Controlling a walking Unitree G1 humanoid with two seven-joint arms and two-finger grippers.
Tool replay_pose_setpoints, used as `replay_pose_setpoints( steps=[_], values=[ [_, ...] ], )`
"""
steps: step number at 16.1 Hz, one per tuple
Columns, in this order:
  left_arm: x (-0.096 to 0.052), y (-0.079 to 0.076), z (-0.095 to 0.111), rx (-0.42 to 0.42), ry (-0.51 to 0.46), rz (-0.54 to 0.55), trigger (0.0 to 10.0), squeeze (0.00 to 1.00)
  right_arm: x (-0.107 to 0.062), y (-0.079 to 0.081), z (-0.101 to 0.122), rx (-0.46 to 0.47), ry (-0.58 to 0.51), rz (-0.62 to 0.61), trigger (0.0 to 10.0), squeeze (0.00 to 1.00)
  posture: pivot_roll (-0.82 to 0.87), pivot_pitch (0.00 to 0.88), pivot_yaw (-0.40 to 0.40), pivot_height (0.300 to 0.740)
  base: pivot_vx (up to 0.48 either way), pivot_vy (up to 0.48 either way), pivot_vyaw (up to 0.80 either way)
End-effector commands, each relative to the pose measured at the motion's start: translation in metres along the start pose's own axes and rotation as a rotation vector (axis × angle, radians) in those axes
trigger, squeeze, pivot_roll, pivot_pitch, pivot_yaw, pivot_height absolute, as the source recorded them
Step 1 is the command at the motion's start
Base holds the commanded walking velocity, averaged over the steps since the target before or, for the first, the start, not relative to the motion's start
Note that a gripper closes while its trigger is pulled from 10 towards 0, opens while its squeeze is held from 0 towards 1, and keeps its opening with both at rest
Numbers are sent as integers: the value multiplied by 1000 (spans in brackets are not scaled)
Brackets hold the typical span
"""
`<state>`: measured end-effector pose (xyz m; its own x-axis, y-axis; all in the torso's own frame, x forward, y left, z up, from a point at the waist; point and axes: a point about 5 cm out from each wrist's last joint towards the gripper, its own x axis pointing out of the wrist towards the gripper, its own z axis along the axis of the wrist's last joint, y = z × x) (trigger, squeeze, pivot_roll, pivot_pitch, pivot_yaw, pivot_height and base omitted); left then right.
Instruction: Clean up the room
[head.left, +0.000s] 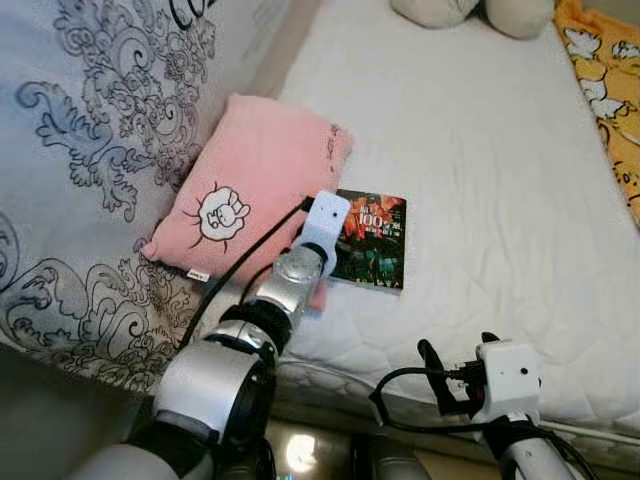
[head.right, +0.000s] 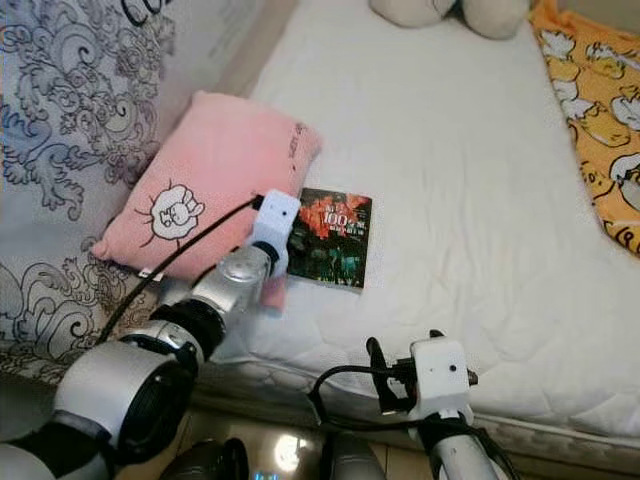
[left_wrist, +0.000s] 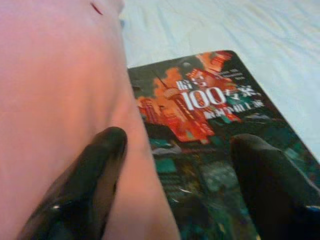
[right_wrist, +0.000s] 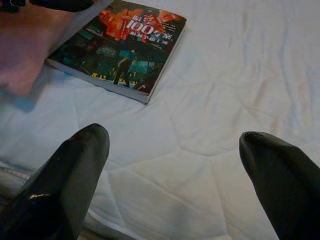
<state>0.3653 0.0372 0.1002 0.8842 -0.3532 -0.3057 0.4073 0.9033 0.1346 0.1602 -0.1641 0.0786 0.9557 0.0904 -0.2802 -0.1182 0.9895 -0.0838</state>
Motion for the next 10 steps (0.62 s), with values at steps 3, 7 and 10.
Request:
replay_pose_setpoints(
  steps=[3, 7, 10],
  values=[
    [0, 7, 11, 232, -84, 12, 10000, 1000, 1, -6, -4, -12, -2, -30, 10000, 0, -230, 45, -33, 740, 0, 0, 0],
    [-25, 34, 9, 57, -346, -112, 10000, 910, 25, -15, 10, 40, -123, -115, 10000, 0, -124, 0, 21, 740, 0, 0, 0],
    [-62, 47, 10, -75, -513, -54, 10000, 0, 51, -29, 10, 94, -159, -196, 10000, 0, -31, 0, 31, 740, 0, -297, 202]
  ],
)
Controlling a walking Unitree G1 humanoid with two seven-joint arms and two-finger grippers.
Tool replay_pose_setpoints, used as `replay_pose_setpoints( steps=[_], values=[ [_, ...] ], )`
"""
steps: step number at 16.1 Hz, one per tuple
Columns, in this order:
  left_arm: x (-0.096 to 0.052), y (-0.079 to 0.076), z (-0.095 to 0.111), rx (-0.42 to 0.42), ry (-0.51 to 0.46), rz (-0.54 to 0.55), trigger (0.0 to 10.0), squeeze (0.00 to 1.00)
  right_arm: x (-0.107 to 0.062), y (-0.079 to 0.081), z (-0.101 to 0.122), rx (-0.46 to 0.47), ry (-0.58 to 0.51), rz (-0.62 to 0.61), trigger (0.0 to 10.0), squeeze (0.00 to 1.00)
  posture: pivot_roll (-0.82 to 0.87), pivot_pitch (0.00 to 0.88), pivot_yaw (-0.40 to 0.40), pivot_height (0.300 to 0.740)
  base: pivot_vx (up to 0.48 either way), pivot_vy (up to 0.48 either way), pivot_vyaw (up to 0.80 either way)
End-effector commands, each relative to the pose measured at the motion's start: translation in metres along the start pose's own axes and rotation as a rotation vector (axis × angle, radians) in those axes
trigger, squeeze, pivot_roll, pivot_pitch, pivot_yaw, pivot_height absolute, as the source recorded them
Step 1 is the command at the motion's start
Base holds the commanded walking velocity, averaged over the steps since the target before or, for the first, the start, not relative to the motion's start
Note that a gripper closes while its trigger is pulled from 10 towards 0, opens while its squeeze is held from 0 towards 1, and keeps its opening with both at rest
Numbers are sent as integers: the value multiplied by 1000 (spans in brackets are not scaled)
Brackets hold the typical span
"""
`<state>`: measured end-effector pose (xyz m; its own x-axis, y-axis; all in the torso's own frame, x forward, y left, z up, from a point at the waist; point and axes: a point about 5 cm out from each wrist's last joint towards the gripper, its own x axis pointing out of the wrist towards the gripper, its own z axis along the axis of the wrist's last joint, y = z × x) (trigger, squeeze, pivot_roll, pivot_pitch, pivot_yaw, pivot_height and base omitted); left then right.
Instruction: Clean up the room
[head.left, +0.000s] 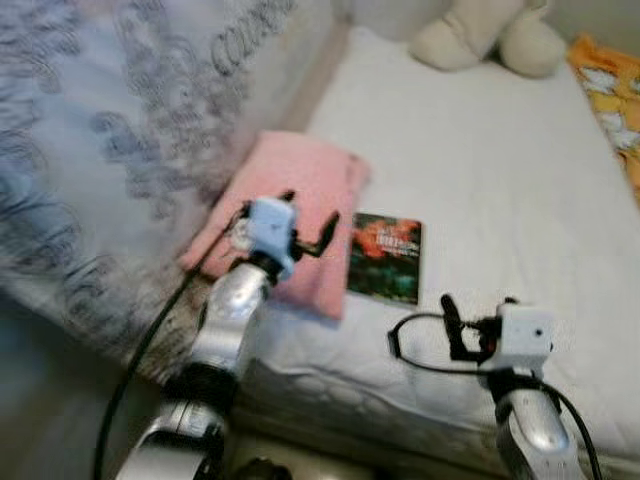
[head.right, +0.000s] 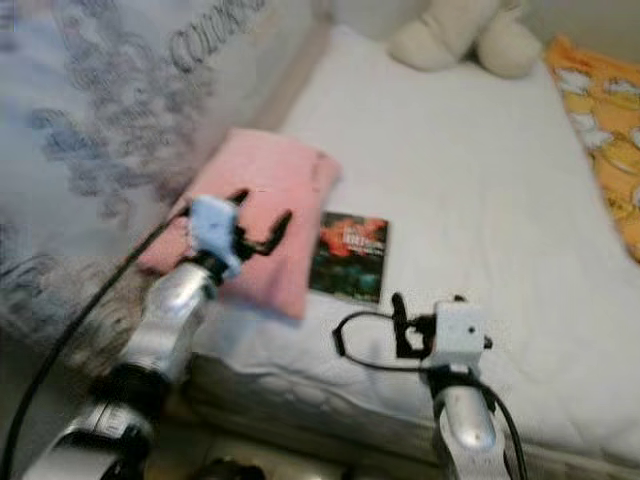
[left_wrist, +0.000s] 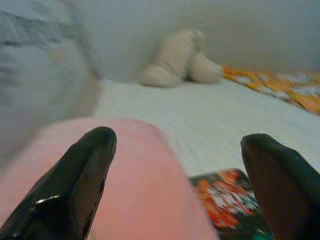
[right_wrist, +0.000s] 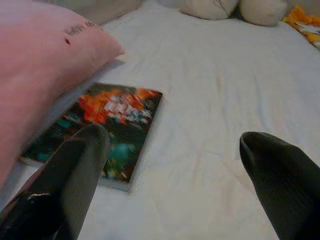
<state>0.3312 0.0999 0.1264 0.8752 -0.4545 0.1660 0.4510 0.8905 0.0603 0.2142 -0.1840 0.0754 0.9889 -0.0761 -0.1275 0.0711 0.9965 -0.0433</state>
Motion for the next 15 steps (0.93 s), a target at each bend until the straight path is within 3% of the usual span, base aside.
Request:
replay_pose_setpoints(
  steps=[1, 2, 4, 7, 13, 15],
  values=[
    [-10, 3, 1, -65, -16, 22, 10000, 0, 10, -3, 3, 29, -32, -34, 10000, 0, -15, 0, 30, 740, 0, -480, 763],
    [-28, 1, -12, -97, 32, 43, 10000, 0, 14, -3, 4, 39, -48, -39, 10000, 0, -15, 0, 32, 740, 0, -461, 0],
    [-41, -4, -25, -88, 95, 44, 10000, 0, 18, 0, 1, 34, -46, -38, 10000, 0, -8, 0, 24, 740, 0, -461, 0],
    [-39, -7, -24, -101, 117, -2, 10000, 0, 16, 11, -6, 10, -42, 12, 10000, 0, -26, 0, 33, 740, 0, -461, -413],
    [-40, -15, -27, -131, 138, -52, 10000, 0, 21, 7, -9, -8, -49, 18, 10000, 0, -37, 0, 25, 740, 0, -461, -582],
    [-36, -14, -29, -110, 154, -38, 10000, 0, 22, 6, -9, -8, -54, 19, 10000, 0, -40, 0, 25, 740, 0, 0, -575]
  ],
)
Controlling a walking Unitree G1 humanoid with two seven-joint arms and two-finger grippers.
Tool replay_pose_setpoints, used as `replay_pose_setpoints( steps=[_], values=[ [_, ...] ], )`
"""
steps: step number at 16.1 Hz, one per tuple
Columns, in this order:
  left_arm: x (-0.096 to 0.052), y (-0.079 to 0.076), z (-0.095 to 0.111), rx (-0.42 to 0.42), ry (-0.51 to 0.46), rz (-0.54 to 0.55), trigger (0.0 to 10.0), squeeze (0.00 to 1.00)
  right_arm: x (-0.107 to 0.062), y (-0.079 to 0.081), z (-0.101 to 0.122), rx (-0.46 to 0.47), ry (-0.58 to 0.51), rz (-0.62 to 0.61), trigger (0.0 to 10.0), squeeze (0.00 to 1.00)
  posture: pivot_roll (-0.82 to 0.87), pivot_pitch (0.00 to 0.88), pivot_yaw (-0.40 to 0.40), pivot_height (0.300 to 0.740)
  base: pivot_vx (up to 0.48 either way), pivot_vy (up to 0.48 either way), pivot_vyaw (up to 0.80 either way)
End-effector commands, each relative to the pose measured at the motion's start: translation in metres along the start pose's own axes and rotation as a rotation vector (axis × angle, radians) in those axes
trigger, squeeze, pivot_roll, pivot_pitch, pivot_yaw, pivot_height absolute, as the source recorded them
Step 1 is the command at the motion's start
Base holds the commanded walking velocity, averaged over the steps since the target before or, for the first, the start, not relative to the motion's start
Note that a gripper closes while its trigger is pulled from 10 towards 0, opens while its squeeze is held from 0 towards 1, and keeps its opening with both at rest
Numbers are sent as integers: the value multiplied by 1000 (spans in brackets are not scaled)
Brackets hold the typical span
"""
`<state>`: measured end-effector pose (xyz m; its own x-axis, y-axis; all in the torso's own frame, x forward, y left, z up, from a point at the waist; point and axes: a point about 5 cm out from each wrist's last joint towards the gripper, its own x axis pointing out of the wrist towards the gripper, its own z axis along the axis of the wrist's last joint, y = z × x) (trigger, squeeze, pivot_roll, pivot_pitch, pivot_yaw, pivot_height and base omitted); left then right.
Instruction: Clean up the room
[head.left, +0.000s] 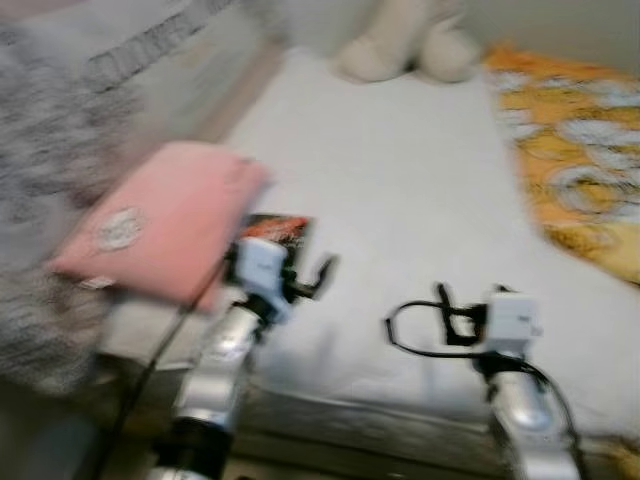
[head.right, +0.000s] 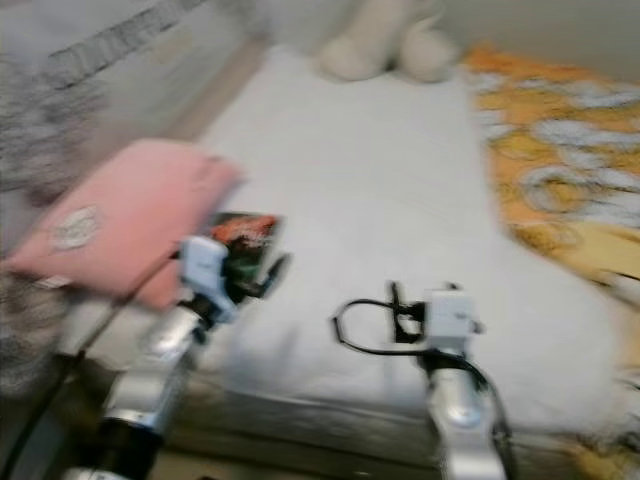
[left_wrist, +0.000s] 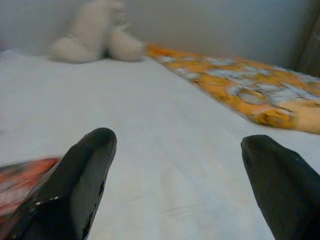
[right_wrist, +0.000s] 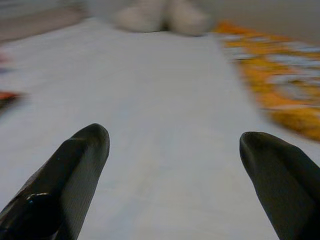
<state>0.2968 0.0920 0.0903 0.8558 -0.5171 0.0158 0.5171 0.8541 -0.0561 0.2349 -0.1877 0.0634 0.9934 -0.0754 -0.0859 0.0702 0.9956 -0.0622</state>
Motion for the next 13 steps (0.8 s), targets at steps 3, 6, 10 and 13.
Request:
replay_pose_setpoints(
  steps=[3, 6, 10, 13],
  values=[
    [5, 23, 3, 82, 41, 80, 10000, 0, -1, 5, -3, 36, 2, 1, 10000, 0, -50, 0, 34, 740, 0, 0, -577],
    [-1, 33, 4, 49, 31, 95, 10000, 0, -5, 1, -13, 109, 35, -49, 10000, 0, -41, 0, 34, 740, 90, -270, -575],
    [3, 20, -1, 23, 24, 64, 10000, 0, -1, 4, -10, 74, 21, -6, 10000, 0, -31, 0, 25, 740, 306, -366, -575],
    [3, 20, -1, 20, 27, 65, 10000, 0, 0, 4, -10, 75, 21, -4, 10000, 0, -30, 0, 23, 740, 322, -349, -575]
  ],
)
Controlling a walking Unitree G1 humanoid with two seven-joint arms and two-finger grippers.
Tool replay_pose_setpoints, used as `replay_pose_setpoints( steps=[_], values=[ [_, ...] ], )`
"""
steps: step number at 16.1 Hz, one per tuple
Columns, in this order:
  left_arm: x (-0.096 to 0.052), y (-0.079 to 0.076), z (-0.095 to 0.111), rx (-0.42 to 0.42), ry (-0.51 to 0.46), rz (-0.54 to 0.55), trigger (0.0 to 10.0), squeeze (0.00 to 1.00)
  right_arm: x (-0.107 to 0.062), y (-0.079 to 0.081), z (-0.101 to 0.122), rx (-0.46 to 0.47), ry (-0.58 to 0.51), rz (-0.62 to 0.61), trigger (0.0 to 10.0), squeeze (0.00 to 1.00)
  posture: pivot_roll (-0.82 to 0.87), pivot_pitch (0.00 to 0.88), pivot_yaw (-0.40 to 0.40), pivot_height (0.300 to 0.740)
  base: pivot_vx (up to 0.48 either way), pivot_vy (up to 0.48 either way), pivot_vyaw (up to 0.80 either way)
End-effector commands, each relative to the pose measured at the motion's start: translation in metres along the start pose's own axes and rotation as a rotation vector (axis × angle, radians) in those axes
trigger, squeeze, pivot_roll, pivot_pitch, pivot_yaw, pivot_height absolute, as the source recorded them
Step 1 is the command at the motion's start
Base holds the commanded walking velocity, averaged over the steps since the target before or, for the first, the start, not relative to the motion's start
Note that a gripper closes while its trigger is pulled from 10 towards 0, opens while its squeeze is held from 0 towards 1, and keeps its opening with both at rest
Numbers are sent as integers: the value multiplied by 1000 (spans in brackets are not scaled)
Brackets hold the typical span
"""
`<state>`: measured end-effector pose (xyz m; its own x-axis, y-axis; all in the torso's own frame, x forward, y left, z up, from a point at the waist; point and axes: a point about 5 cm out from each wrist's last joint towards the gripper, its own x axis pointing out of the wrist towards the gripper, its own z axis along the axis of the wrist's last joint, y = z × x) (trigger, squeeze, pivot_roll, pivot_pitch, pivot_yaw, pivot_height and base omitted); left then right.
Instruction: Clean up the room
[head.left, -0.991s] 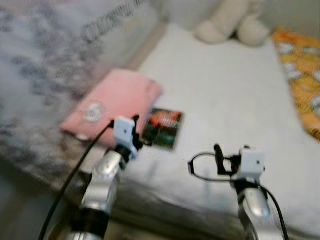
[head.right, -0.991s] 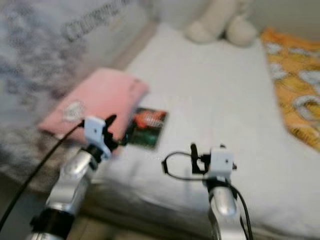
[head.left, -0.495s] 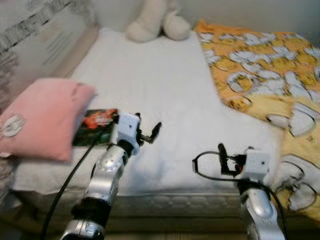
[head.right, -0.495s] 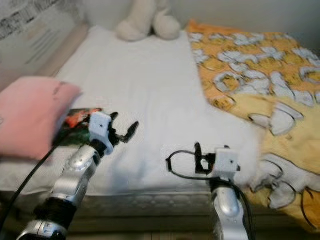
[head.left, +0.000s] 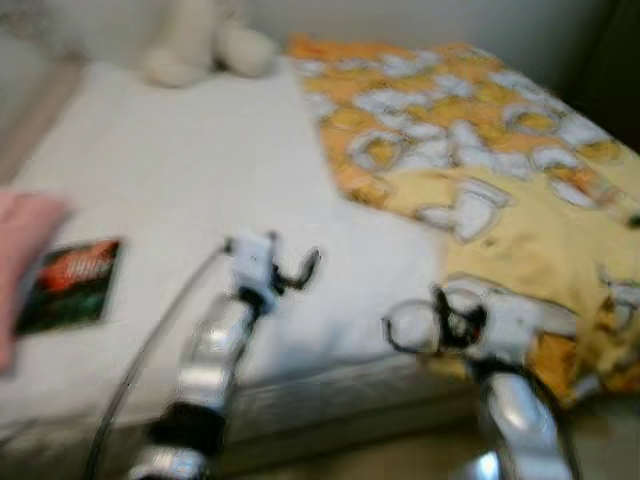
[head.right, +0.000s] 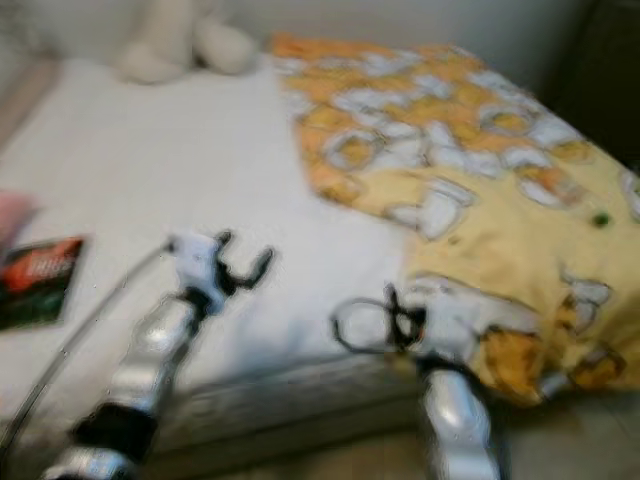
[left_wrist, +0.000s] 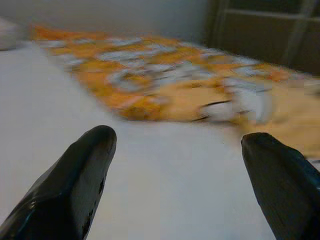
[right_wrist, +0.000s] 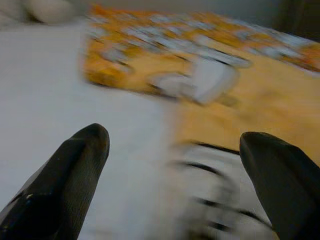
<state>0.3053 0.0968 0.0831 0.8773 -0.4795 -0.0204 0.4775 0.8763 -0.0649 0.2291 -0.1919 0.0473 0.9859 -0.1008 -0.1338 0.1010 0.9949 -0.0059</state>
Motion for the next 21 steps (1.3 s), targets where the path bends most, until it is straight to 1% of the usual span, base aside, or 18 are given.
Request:
replay_pose_setpoints(
  steps=[1, 15, 16, 17, 18, 20, 21],
  values=[
    [-1, 11, 5, 28, -7, 20, 10000, 0, 3, 8, 6, 15, -27, 21, 10000, 0, -30, 0, 23, 740, 322, -349, -575],
    [-1, 11, 5, 26, -7, 19, 10000, 0, 4, 8, 6, 15, -29, 24, 10000, 0, -30, 0, 23, 740, 322, -349, -575],
    [-29, 58, -27, -125, 126, 347, 10000, 0, -2, 4, 4, 31, -42, 16, 10000, 0, -57, 0, 33, 740, 0, 0, 0],
    [-38, 68, -35, -159, 161, 430, 10000, 0, -5, 3, 3, 35, -43, 10, 10000, 0, -54, 0, 34, 740, 0, 0, 0],
    [-43, 71, -38, -162, 170, 458, 10000, 0, -6, 2, 2, 37, -42, 6, 10000, 0, -51, 0, 34, 740, 0, 0, 0],
    [-37, 64, -32, -94, 161, 405, 10000, 0, -7, 4, -2, 39, -28, 10, 10000, 0, -43, 0, 35, 740, 0, 0, 0],
    [-33, 64, -30, -63, 161, 394, 10000, 0, -6, 7, -2, 39, -26, 18, 10000, 0, -43, 0, 35, 740, 0, 0, 0]
  ],
)
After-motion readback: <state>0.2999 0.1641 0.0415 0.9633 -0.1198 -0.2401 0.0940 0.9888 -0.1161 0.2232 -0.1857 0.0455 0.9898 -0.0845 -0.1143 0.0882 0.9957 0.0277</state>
